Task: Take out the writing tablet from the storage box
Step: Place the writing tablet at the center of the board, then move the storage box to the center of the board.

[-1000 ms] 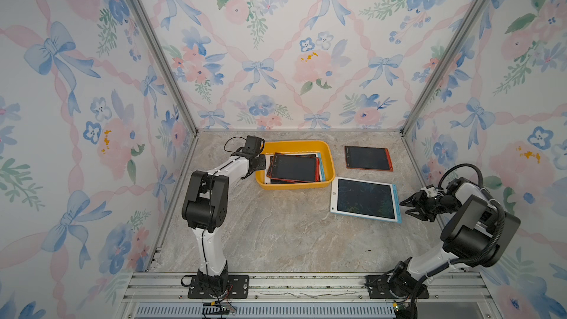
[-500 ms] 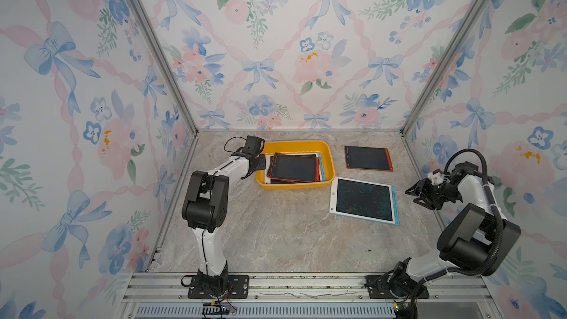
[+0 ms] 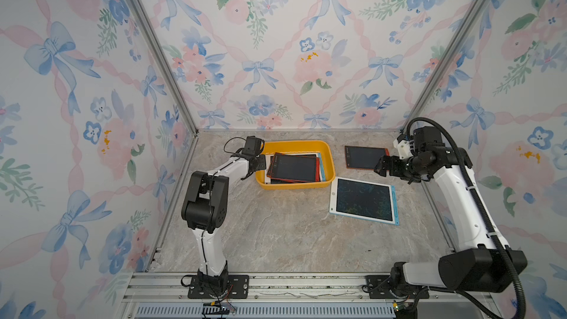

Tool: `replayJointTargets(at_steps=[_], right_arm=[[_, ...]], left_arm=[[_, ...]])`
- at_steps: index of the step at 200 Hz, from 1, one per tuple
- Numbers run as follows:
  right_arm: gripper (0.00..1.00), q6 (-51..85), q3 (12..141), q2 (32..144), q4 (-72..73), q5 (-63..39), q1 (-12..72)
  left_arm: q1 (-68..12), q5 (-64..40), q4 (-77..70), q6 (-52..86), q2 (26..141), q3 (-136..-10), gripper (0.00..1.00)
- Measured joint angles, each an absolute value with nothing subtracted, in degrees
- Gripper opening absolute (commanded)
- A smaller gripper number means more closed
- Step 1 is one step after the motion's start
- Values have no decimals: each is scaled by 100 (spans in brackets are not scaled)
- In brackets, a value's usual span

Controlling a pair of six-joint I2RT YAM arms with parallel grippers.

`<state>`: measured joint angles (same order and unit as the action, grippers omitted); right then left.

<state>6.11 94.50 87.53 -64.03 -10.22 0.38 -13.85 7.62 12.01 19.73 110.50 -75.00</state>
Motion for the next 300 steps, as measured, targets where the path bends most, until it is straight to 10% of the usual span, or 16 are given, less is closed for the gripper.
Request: replayJointTargets(at_steps=[144,300], right_arm=[[97,1584,9588,9778,-5078,-272,2786],[96,2624,11251,12232,-4576,-78,3382]], left_arm=[[-1503,919,1345,1841,10742,-7185,0],[-1566,1026,1490,1815,10667,-7140,0]])
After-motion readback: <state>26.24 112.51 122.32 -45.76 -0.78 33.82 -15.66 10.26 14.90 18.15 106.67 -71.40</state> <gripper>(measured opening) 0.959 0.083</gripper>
